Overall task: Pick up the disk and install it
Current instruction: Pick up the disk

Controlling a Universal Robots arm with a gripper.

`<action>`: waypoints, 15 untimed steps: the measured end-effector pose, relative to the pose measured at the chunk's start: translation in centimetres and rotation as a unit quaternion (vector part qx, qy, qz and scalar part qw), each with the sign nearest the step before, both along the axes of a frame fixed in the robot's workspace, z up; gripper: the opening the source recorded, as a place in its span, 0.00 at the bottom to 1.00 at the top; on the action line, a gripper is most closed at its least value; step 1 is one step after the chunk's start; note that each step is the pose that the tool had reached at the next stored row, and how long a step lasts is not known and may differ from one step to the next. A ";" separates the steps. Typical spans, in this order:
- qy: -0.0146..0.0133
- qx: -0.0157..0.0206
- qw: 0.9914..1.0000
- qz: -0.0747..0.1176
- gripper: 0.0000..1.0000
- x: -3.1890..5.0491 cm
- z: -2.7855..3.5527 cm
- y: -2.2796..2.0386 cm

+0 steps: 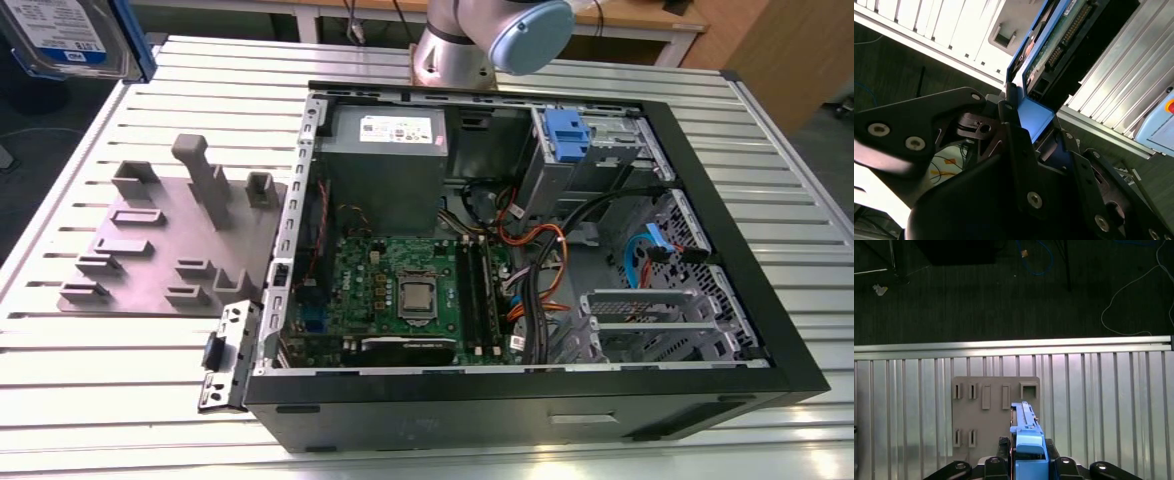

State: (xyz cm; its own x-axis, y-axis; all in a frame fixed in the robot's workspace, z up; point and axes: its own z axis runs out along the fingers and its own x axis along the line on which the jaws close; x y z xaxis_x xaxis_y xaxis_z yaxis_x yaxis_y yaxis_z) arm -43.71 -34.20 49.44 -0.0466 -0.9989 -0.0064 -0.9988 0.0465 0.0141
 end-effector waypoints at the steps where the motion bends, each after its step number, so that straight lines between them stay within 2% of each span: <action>1: 0.000 0.000 1.000 0.000 0.36 0.03 -0.01 0.00; 15: 0.000 0.000 1.000 0.000 0.36 0.67 0.00 0.00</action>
